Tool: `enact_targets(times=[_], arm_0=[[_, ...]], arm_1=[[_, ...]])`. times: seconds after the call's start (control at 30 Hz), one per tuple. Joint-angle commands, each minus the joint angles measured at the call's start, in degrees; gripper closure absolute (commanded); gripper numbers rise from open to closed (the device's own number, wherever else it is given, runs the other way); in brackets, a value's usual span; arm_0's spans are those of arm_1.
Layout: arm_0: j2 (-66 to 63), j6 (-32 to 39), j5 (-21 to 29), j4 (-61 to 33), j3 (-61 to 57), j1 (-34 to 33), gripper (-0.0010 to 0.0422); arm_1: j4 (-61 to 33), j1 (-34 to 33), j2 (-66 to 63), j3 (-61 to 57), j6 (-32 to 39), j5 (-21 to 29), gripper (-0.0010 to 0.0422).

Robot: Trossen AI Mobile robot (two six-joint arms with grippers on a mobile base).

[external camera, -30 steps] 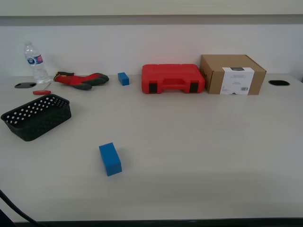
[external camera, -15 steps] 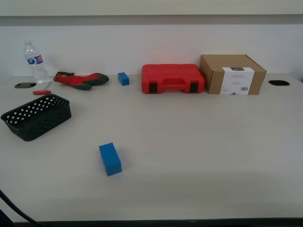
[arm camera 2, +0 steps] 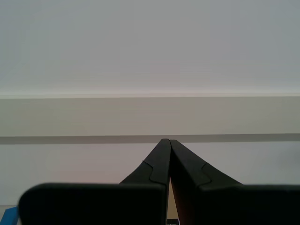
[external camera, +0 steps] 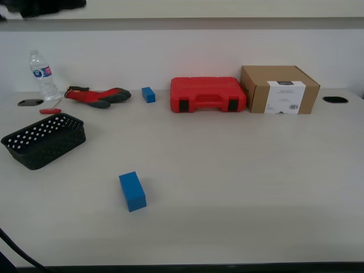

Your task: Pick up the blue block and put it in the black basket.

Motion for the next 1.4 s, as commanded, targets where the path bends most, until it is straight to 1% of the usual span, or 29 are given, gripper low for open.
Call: enact_targets(times=[0.03, 0.17, 0.37, 0.5, 0.57, 0.6, 0.67, 0.7, 0.77, 0.8, 0.83, 0.9, 0.93, 0.97, 1.1, 1.2, 1.23, 1.3, 1.4], arm_0=[[0.0, 0.0, -0.1, 0.2, 0.1, 0.0, 0.0413], [0.0, 0.0, -0.1, 0.1, 0.1, 0.0, 0.0413], [0.0, 0.0, -0.1, 0.1, 0.1, 0.0, 0.0413], [0.0, 0.0, -0.1, 0.1, 0.1, 0.0, 0.0413], [0.0, 0.0, -0.1, 0.1, 0.1, 0.0, 0.0413], [0.0, 0.0, -0.1, 0.1, 0.1, 0.0, 0.0413], [0.0, 0.0, -0.1, 0.1, 0.1, 0.0, 0.0413], [0.0, 0.0, -0.1, 0.1, 0.1, 0.0, 0.0413], [0.0, 0.0, -0.1, 0.1, 0.1, 0.0, 0.0413], [0.0, 0.0, -0.2, 0.1, 0.1, 0.0, 0.0413], [0.0, 0.0, -0.2, 0.2, 0.1, 0.0, 0.0413], [0.0, 0.0, -0.2, 0.1, 0.1, 0.0, 0.0413], [0.0, 0.0, -0.2, 0.1, 0.1, 0.0, 0.0413], [0.0, 0.0, -0.2, 0.1, 0.1, 0.0, 0.0413], [0.0, 0.0, -0.2, 0.1, 0.1, 0.0, 0.0413], [0.0, 0.0, -0.2, 0.1, 0.1, 0.0, 0.0413], [0.0, 0.0, -0.2, 0.1, 0.1, 0.0, 0.0413], [0.0, 0.0, -0.2, 0.1, 0.1, 0.1, 0.0413], [0.0, 0.0, -0.2, 0.1, 0.1, 0.1, 0.0413]], arm_1=[[-8.3, -1.6, 4.8, -0.2, -6.0, 3.1, 0.0413], [-9.9, -6.6, 13.2, -2.2, -9.1, 4.3, 0.0413], [-8.9, -16.5, 25.3, -3.1, -14.4, 9.4, 0.0413], [-8.0, -23.0, 29.2, -3.1, -18.9, 9.2, 0.0413], [-8.4, -25.1, 29.5, -2.7, -19.8, 6.4, 0.0413], [-10.2, -25.2, 29.4, -1.9, -19.9, 4.3, 0.0413], [-15.3, -25.1, 29.3, 0.0, -20.0, 2.8, 0.0413], [-18.5, -25.1, 29.4, 1.1, -19.4, 1.8, 0.0413], [-26.5, -25.0, 30.4, 4.0, -17.1, -2.2, 0.0413], [-29.0, -25.0, 31.2, 5.2, -16.9, -2.5, 0.0413], [-31.4, -25.0, 32.1, 6.5, -17.1, -2.0, 0.0413], [-35.1, -25.0, 34.1, 9.1, -18.5, 1.4, 0.0413], [-35.7, -25.2, 35.4, 10.2, -19.4, 3.4, 0.0413], [-35.7, -25.3, 36.8, 11.0, -19.9, 4.3, 0.0413], [-35.9, -25.2, 44.8, 15.7, -20.5, 4.6, 0.0413], [-36.9, -25.2, 53.2, 20.7, -19.6, 6.9, 0.0413], [-38.1, -25.2, 56.3, 22.6, -19.5, 7.0, 0.0413], [-41.6, -25.2, 61.2, 25.6, -17.6, 7.4, 0.0413], [-48.4, -25.2, 64.8, 28.2, -11.1, 7.9, 0.0413]])
